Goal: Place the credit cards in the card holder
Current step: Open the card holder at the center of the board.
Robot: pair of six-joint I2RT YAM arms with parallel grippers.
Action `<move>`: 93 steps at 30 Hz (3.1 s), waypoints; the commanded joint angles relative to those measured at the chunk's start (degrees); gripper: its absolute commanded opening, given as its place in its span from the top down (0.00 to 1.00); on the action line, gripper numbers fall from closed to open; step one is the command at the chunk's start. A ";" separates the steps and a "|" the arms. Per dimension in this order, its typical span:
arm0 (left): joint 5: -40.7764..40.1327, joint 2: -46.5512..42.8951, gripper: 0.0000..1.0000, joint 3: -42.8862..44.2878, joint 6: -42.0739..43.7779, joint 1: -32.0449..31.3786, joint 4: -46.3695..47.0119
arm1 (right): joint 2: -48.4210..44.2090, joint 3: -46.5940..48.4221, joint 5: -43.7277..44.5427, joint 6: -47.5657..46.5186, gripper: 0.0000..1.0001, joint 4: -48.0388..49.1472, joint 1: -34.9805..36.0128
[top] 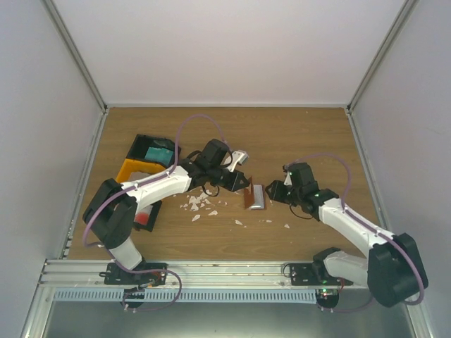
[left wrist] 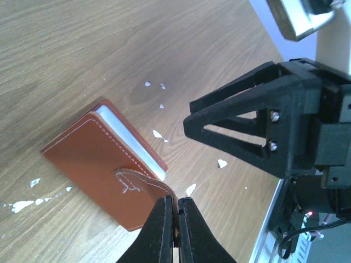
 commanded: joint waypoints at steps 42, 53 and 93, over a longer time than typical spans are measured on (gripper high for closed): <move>-11.21 -17.70 0.70 -19.43 -8.47 7.88 5.23 | 39.93 26.72 14.48 2.05 0.44 -3.81 23.36; -5.95 -11.40 0.78 -18.98 -9.44 8.14 14.87 | 36.61 27.90 15.89 3.72 0.56 -4.91 23.21; -17.48 2.09 0.76 -13.74 -9.64 9.79 23.36 | 45.71 30.96 7.51 -3.83 0.60 0.30 15.27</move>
